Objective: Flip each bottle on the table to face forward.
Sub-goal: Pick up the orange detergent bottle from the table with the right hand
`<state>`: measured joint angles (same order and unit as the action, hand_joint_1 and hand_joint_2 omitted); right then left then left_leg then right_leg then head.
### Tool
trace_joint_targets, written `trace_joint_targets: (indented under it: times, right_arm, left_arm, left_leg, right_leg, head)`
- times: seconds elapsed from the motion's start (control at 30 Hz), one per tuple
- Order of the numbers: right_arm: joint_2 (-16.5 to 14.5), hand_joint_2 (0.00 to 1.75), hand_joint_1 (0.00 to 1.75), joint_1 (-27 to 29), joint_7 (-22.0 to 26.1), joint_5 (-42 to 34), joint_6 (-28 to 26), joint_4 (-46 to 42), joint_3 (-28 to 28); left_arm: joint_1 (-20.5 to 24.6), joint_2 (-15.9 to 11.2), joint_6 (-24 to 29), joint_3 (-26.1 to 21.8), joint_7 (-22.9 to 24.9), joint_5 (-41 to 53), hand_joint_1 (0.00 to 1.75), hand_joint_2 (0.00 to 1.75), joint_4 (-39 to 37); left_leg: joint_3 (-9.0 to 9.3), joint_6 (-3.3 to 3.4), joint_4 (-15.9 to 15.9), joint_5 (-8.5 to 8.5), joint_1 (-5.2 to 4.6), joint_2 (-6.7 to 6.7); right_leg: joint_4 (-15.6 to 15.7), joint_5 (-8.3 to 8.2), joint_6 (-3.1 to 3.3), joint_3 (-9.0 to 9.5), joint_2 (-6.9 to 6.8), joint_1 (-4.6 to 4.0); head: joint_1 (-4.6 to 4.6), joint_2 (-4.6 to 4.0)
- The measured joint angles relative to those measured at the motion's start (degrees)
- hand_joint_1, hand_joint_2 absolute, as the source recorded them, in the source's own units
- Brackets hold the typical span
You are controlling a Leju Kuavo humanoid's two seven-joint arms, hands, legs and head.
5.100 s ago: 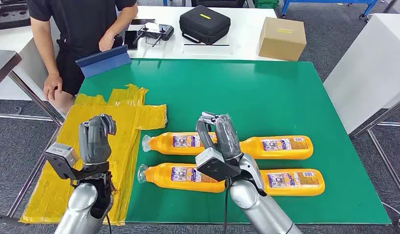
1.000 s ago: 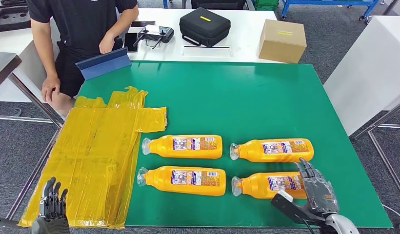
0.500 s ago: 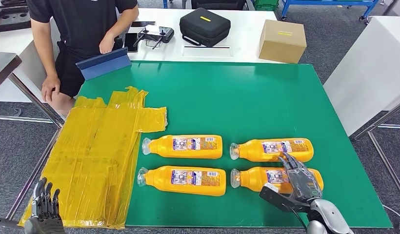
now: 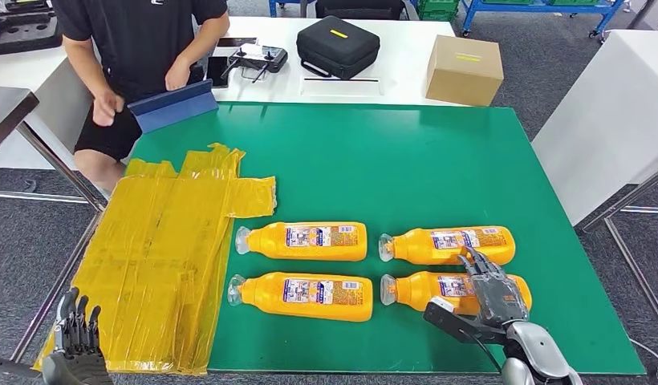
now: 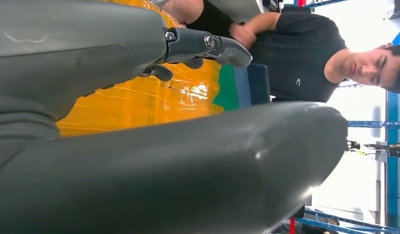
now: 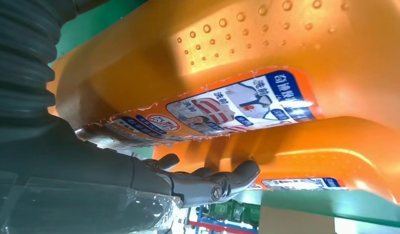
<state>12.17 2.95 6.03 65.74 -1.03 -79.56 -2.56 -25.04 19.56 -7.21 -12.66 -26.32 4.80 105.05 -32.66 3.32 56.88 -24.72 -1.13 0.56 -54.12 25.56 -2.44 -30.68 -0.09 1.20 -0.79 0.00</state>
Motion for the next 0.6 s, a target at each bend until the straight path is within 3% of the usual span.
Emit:
trace_joint_targets:
  times: [0.03,0.13,0.17,0.6]
  right_arm:
    - [-0.01,1.75,0.26,0.05,-0.03,0.11,0.33,-0.18,-0.16]
    - [-0.07,1.75,1.52,0.57,0.19,0.42,1.57,-0.93,-0.83]
    - [-0.08,1.75,1.70,0.91,0.52,0.56,2.07,-1.23,-1.08]
    - [0.38,1.75,1.75,3.03,3.05,1.10,4.12,-3.33,-2.59]
  left_arm:
    - [0.04,0.00,-0.01,-0.03,0.00,-0.01,0.00,0.00,-0.09]
    - [0.20,0.00,-0.08,-0.16,0.01,-0.03,0.00,0.00,-0.44]
    - [0.24,0.00,-0.15,-0.22,0.01,-0.03,0.00,0.00,-0.58]
    - [-0.52,0.00,1.07,-0.83,-0.01,-0.88,0.00,0.00,-1.03]
  left_leg:
    - [0.00,0.01,0.00,0.01,-0.01,0.00]
    - [-0.01,0.01,0.01,0.01,-0.02,0.01]
    - [-0.01,0.01,0.01,0.01,-0.03,0.01]
    - [-0.03,-0.03,0.00,-0.04,-0.01,0.00]
  right_leg:
    - [0.00,0.00,0.00,0.00,0.00,0.00]
    - [0.00,-0.01,-0.01,0.01,0.00,0.02]
    - [0.00,-0.01,-0.01,0.01,0.00,0.02]
    - [0.00,0.00,0.00,-0.04,0.00,0.01]
  head:
    - [-0.01,0.00]
    - [-0.01,0.00]
    - [0.00,0.00]
    - [-0.01,0.00]
